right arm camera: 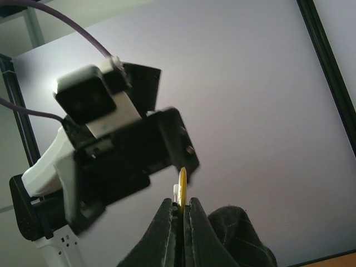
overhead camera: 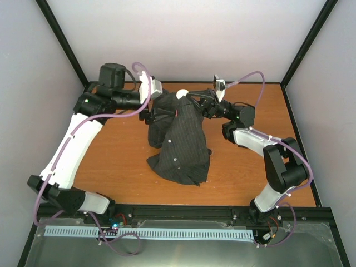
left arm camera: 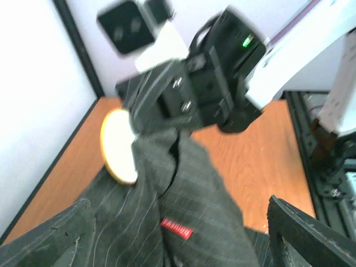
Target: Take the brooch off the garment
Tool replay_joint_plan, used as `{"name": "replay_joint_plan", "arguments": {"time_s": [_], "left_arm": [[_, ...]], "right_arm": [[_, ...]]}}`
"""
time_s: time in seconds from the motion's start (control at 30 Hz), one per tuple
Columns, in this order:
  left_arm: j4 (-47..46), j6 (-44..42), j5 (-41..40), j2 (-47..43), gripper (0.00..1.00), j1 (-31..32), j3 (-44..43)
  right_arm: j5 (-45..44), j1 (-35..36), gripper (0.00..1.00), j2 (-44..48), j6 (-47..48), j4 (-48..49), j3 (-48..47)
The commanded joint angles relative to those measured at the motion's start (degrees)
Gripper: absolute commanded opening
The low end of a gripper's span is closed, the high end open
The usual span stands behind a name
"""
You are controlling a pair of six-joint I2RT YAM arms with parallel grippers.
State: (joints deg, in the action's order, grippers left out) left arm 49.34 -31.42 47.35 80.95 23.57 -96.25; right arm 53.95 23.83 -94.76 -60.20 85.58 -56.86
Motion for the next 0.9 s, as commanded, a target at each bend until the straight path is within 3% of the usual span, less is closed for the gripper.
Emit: {"name": "replay_joint_plan", "arguments": {"time_s": [0.0, 0.1, 0.23, 0.3, 0.57, 0.87], "left_arm": [[-0.51, 6.98, 7.74, 1.16, 0.84, -0.02, -4.35], [0.28, 11.2, 9.01, 4.92, 0.79, -0.02, -7.08], [4.11, 13.1, 10.63, 10.08, 0.61, -0.23, -11.65], [5.65, 13.29, 11.09, 11.8, 0.57, -0.66, -13.43], [6.32, 14.98, 12.95, 12.98, 0.34, -1.91, -13.91], [5.35, 15.94, 14.43, 11.97, 0.31, -2.13, -13.49]], "right_arm": [[-0.54, -0.04, 0.03, 0.15, 0.01, 10.48, -0.07], [-0.52, 0.04, 0.03, 0.56, 0.0, 10.48, 0.46], [-0.63, 0.03, 0.03, 1.27, 0.15, 10.53, 1.32], [-0.6, 0.07, 0.03, 1.71, 0.38, 10.57, 1.62], [-0.68, 0.22, 0.03, 1.88, 0.26, 10.51, 1.5], [-0.92, 0.4, 0.03, 1.79, 0.31, 10.48, 1.59]]}}
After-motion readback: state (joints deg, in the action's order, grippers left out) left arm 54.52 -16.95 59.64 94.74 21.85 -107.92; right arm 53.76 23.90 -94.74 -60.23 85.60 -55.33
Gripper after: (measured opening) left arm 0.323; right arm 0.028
